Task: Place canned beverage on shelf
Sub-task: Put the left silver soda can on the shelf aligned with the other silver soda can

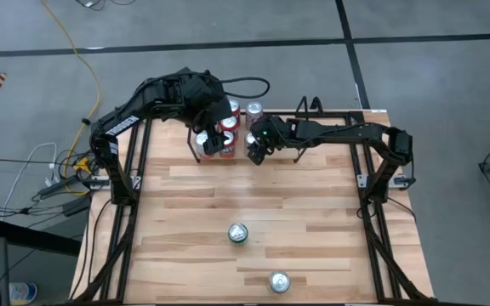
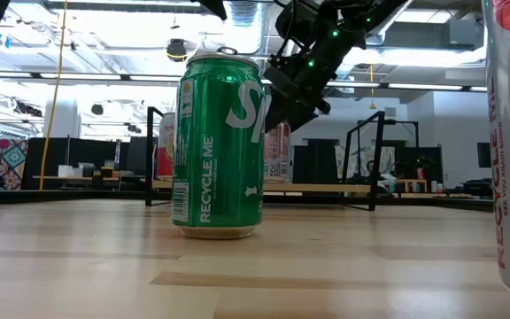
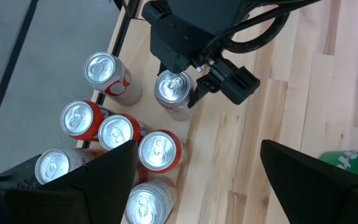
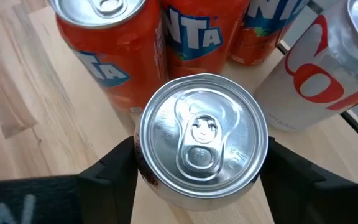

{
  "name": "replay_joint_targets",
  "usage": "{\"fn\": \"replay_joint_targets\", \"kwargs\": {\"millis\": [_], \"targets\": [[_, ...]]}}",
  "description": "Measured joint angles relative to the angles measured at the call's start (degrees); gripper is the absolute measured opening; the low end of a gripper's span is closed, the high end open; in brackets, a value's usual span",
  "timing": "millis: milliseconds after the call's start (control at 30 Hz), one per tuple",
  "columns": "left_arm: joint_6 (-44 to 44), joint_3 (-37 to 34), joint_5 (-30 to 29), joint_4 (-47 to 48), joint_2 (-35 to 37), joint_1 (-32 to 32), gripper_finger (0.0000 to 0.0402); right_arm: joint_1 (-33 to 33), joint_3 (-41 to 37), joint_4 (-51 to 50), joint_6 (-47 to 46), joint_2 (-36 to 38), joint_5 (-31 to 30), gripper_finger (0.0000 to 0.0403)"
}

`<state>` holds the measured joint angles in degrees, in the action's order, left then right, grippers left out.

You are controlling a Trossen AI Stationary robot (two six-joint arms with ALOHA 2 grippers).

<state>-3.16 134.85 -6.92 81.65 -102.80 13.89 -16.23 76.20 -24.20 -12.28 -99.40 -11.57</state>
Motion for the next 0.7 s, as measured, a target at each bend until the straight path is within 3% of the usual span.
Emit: {"fn": "replay_joint_targets", "kwargs": {"millis": [333, 433, 700], "targets": [[-0.46, 0.0, 0.02, 0.48, -0.02, 0.0, 0.0324, -1.45, -0.14, -4.74, 9.75, 2.86, 7.5, 0.0248], [-1.72, 0.0, 0.5, 0.49, -0.02, -0.02, 0.0324, -2.8, -0.2, -5.37, 16.39, 3.83, 12.17, 0.0248], [-3.5, 0.0, 0.61, 0.48, -0.02, -0.37, 0.0324, -5.87, -0.2, -6.73, 32.02, 5.62, 16.16, 0.0249]]}}
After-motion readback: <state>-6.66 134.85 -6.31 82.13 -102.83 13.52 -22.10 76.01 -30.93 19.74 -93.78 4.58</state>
